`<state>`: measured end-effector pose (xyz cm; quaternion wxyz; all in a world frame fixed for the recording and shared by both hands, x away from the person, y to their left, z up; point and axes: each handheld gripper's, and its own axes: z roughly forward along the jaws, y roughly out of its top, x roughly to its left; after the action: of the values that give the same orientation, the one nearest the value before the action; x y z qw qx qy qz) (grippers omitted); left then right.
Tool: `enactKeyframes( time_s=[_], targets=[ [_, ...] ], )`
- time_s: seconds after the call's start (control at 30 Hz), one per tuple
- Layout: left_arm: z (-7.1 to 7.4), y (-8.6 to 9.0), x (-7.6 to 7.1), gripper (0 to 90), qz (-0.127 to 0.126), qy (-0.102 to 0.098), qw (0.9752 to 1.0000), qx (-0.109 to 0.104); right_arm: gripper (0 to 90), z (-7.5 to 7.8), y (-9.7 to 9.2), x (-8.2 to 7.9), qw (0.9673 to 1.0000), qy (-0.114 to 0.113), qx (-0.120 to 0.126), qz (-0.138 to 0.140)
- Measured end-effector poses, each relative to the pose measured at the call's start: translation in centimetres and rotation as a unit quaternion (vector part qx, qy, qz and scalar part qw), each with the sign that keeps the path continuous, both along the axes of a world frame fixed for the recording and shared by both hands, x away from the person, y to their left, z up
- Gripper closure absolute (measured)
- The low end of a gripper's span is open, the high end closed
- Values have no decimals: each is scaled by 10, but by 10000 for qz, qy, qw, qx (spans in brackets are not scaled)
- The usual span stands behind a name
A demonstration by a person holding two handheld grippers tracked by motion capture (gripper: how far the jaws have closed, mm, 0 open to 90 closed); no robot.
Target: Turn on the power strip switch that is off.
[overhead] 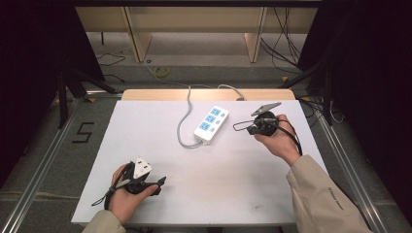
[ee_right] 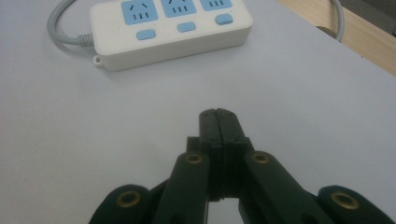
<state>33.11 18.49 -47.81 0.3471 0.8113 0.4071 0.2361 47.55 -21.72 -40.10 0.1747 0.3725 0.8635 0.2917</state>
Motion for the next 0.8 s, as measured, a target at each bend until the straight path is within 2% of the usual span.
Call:
enactKeyframes(
  time_s=[0.8],
  targets=[
    [0,0,0,233,3,-13,10000,-2,900,4,11,16,10000,-1,-67,44]
  ],
)
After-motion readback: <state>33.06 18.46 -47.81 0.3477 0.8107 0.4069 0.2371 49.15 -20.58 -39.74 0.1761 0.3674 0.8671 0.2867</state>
